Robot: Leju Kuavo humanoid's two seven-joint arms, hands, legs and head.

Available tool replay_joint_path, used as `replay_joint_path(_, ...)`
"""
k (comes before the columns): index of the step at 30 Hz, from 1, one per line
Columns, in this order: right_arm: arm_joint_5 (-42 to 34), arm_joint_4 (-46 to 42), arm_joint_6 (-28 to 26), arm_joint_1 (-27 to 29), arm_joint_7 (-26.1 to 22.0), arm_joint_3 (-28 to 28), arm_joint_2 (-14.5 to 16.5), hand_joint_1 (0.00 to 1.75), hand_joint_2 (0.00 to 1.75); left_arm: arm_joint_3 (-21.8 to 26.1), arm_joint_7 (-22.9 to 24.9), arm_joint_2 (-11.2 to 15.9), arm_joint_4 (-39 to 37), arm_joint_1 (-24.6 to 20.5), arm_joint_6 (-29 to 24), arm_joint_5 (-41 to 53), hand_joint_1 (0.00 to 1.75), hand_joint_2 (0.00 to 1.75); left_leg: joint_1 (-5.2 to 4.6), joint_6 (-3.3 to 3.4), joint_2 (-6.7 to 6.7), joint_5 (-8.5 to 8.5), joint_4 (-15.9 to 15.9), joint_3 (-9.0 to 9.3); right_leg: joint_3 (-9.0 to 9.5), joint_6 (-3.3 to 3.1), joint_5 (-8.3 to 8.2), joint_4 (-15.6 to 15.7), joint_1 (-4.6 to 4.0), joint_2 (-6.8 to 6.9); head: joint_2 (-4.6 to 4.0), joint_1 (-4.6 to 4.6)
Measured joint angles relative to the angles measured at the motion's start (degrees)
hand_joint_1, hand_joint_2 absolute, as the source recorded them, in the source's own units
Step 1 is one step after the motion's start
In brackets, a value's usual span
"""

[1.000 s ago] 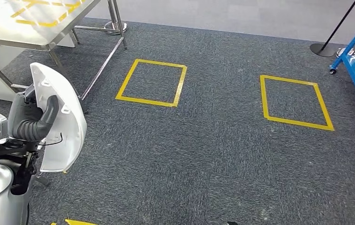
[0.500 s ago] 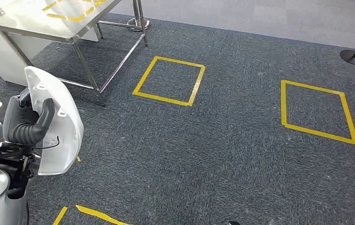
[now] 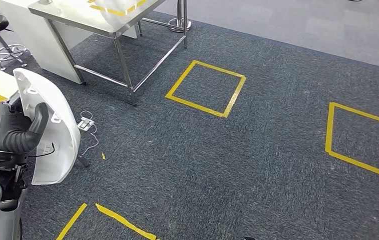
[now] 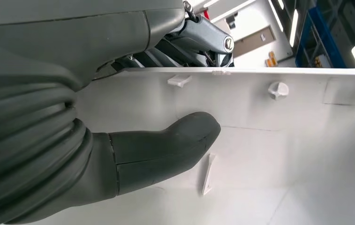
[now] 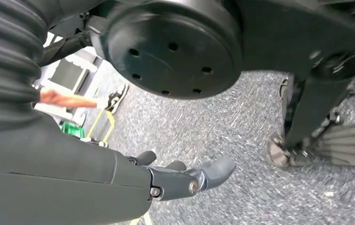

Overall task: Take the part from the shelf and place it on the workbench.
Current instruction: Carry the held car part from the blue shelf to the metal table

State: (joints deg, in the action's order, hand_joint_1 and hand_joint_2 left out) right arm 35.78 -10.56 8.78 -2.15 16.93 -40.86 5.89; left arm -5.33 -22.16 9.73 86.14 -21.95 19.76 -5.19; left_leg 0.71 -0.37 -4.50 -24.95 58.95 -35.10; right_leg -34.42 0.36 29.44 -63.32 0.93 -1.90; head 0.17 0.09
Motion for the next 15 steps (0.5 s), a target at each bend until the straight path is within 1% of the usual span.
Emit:
replay_joint_path(1, 0.0, 0.0, 0.0, 0.0, 0.0, 0.0, 0.0, 0.00, 1.75, 0.1, -0.2, 0.2, 0.0, 0.0, 0.0, -0.1, 1.75, 1.75, -0.01, -0.37, -0.49, 0.07, 0.1, -0.16, 1.08, -0.18, -0.62, 2.4, -0.01, -0.67, 0.00, -0.01)
replay_joint_path(2, 0.1, 0.0, 0.0, 0.0, -0.1, 0.0, 0.0, 0.00, 1.75, 0.1, -0.3, 0.3, 0.0, 0.0, 0.0, -0.1, 1.75, 1.75, -0.01, -0.79, -0.95, 0.19, 0.0, -0.32, 1.46, -0.40, -0.64, 3.3, -0.12, -0.99, 0.00, -0.02)
replay_joint_path(3, 0.1, 0.0, 0.0, 0.0, -0.1, 0.0, -0.1, 0.00, 1.75, 0.2, -0.4, 0.5, 0.0, 0.0, 0.0, -0.2, 1.75, 1.75, 0.00, -1.24, -1.43, 0.36, -0.1, -0.45, 1.45, -0.68, -0.73, 3.5, -0.30, -0.56, 0.00, -0.02)
replay_joint_path(4, 0.1, 0.0, 0.0, 0.0, -0.1, 0.0, -0.1, 0.00, 1.75, 0.3, -0.5, 0.8, 0.0, 0.1, 0.0, -0.3, 1.75, 1.75, 0.08, -1.62, -1.62, 0.53, -0.3, -0.59, 1.51, -1.11, -0.94, 3.6, -0.29, -0.01, 0.00, -0.02)
replay_joint_path(5, 0.1, 0.0, 0.1, -0.1, -0.1, 0.0, -0.1, 0.00, 1.75, 0.5, -0.6, 1.1, -0.1, 0.2, 0.0, -0.4, 1.75, 1.75, 0.12, -1.90, -0.97, 0.36, 0.0, -0.82, 1.61, -1.60, -1.18, 3.9, -0.27, 0.51, 0.00, -0.05)
replay_joint_path(6, 0.1, 0.0, 0.1, -0.1, -0.1, 0.0, -0.2, 0.00, 1.75, 0.6, -0.7, 1.4, -0.1, 0.2, 0.0, -0.5, 1.75, 1.75, 0.12, -2.11, 0.21, -0.38, 1.0, -1.39, 1.70, -2.08, -1.43, 4.1, -0.21, 1.05, 0.00, -0.13)
replay_joint_path(7, 0.1, 0.0, 0.2, -0.1, -0.1, 0.0, -0.2, 0.00, 1.75, 0.7, -0.8, 1.7, -0.2, 0.3, 0.0, -0.7, 1.75, 1.75, 0.10, -2.24, 1.65, -1.79, 3.2, -2.41, 1.76, -2.46, -1.63, 4.4, -0.16, 1.59, 0.00, -0.22)
replay_joint_path(8, 0.1, 0.0, 0.3, 0.0, -0.1, 0.0, -0.3, 0.00, 1.75, 0.7, -0.9, 1.9, -0.2, 0.3, 0.0, -0.9, 1.75, 1.75, 0.07, -2.36, 3.02, -3.75, 6.6, -3.90, 1.74, -2.68, -1.68, 4.4, -0.25, 2.10, 0.00, -0.31)
replay_joint_path(9, 0.1, 0.0, 0.3, 0.1, -0.2, -0.1, -0.3, 0.00, 1.75, 0.8, -1.1, 2.0, -0.3, 0.4, 0.0, -1.1, 1.75, 1.75, 0.06, -2.50, 3.62, -5.79, 10.7, -5.68, 1.67, -2.80, -1.68, 4.4, -0.33, 2.67, 0.00, -0.36)
replay_joint_path(10, 0.1, 0.0, 0.4, 0.2, -0.1, -0.1, -0.4, 0.00, 1.75, 0.8, -1.2, 2.1, -0.3, 0.6, 0.0, -1.3, 1.75, 1.75, 0.07, -2.62, 3.82, -7.26, 14.3, -7.22, 1.61, -2.84, -1.66, 4.4, -0.41, 3.27, 0.00, -0.36)
replay_joint_path(11, 0.1, 0.0, 0.5, 0.2, -0.1, -0.1, -0.4, 0.00, 1.75, 0.8, -1.3, 2.3, -0.3, 0.8, -0.1, -1.5, 1.75, 1.75, 0.07, -2.71, 3.89, -7.78, 16.3, -8.03, 1.58, -2.86, -1.64, 4.4, -0.46, 3.88, 0.00, -0.37)
replay_joint_path(12, 0.2, 0.0, 0.6, 0.2, -0.1, -0.1, -0.4, 0.00, 1.75, 0.8, -1.3, 2.5, -0.3, 0.9, -0.2, -1.7, 1.75, 1.75, 0.07, -2.74, 4.00, -7.18, 16.2, -7.73, 1.58, -2.84, -1.60, 4.4, -0.49, 4.45, 0.00, -0.36)
replay_joint_path(13, 0.2, 0.0, 0.7, 0.2, -0.1, -0.1, -0.5, 0.00, 1.75, 0.8, -1.4, 2.7, -0.3, 1.0, -0.3, -1.9, 1.75, 1.75, 0.07, -2.73, 4.32, -5.58, 13.5, -6.15, 1.64, -2.78, -1.52, 4.3, -0.49, 5.00, 0.00, -0.37)
replay_joint_path(14, 0.2, 0.0, 0.7, 0.2, -0.1, -0.1, -0.5, 0.00, 1.75, 0.8, -1.4, 3.0, -0.3, 1.0, -0.5, -2.1, 1.75, 1.75, 0.07, -2.68, 5.08, -3.65, 9.3, -3.81, 1.74, -2.66, -1.39, 4.2, -0.49, 5.53, 0.00, -0.37)
replay_joint_path(15, 0.2, 0.0, 0.8, 0.2, -0.1, -0.1, -0.5, 0.00, 1.75, 0.8, -1.4, 3.2, -0.3, 0.9, -0.6, -2.3, 1.75, 1.75, -0.11, -2.52, 5.98, -2.33, 5.2, -1.51, 1.80, -2.42, -1.18, 4.1, -0.62, 5.99, 0.00, -0.38)
